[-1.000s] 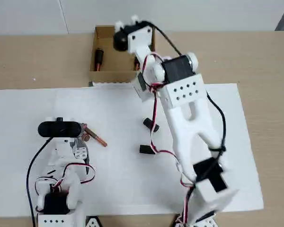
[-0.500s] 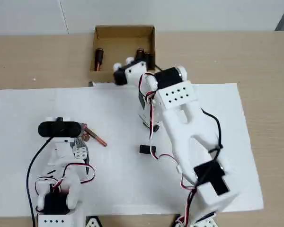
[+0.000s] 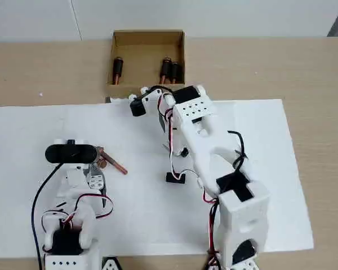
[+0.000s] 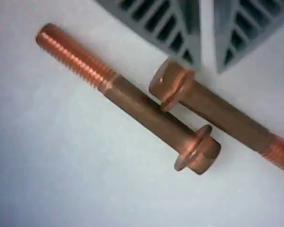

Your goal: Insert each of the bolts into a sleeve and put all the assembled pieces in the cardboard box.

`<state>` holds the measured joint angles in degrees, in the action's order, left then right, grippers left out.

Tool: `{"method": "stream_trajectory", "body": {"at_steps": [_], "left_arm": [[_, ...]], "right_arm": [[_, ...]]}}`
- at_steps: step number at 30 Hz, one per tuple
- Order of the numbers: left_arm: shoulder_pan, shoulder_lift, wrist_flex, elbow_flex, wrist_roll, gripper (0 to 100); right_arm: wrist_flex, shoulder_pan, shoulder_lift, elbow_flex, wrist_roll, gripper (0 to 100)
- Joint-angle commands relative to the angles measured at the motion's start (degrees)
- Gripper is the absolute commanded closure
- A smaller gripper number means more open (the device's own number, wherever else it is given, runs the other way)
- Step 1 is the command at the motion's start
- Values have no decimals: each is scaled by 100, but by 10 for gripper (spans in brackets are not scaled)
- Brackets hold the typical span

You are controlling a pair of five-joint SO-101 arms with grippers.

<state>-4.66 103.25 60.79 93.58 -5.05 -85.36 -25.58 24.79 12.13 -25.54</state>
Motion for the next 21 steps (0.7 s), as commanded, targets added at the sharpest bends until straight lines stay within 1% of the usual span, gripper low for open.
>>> {"method": "stream_trajectory", "body": {"at_steps": [1,7,8,11,12,16,21], "left_arm": [[-35,53,-26,-31,-44,994],[-35,53,-26,-31,-44,994],[-35,53,-26,-31,-44,994],[-44,53,-26,-31,-44,994],[-44,53,-26,-31,-44,994],[-44,53,-26,-31,-26,994],[-9,53,-26,-31,-35,994]], "right_arm": [[127,22,154,0,-44,868],[75,22,585,-9,-44,877],[75,22,620,-9,-44,890],[101,13,629,-9,-44,983],[127,13,611,-9,-44,995],[31,22,312,-9,-18,988],[-382,13,-602,-9,0,989]]}}
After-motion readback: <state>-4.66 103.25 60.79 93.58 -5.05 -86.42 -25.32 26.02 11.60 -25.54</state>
